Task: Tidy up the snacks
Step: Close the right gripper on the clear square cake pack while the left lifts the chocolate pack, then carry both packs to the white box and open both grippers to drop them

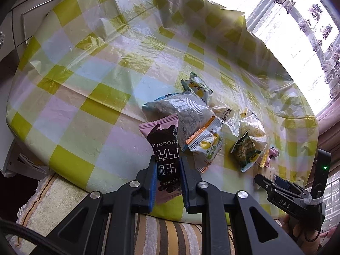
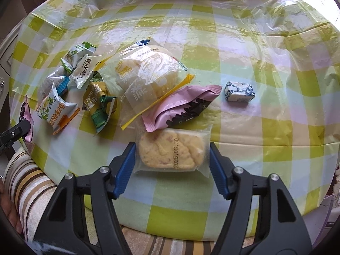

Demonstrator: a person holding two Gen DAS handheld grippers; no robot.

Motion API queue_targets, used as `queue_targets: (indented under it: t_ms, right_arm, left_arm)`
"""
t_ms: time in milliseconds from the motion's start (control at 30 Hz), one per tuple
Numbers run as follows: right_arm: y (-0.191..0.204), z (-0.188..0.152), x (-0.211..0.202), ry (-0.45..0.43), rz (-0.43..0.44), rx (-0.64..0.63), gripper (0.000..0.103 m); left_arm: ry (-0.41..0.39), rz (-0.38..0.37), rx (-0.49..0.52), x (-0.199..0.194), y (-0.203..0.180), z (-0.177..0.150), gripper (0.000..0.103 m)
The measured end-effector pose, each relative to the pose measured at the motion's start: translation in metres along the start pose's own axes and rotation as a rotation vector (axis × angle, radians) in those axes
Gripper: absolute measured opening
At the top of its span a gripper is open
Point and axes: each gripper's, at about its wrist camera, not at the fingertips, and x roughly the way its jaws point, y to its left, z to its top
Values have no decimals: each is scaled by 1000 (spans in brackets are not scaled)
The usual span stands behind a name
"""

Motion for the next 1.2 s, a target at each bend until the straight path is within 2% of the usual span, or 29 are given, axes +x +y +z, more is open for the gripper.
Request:
queue_targets:
  t_ms: [333, 700, 967, 1200]
  right_arm:
    - [-9, -17, -21, -27, 32, 32, 65]
    - [-26, -33, -57, -94, 55, 86, 65]
    - [-57, -50, -79, -135, 38, 153, 65]
    - [-91, -73, -97, -161, 4, 227, 65]
  left_arm:
    - [-29, 6, 43, -12, -14, -3, 20]
    - [-22, -14, 117, -19, -43, -11, 20]
    - [-2, -34, 221, -16, -81, -19, 20]
    - [46, -88, 343, -5, -129, -32, 20]
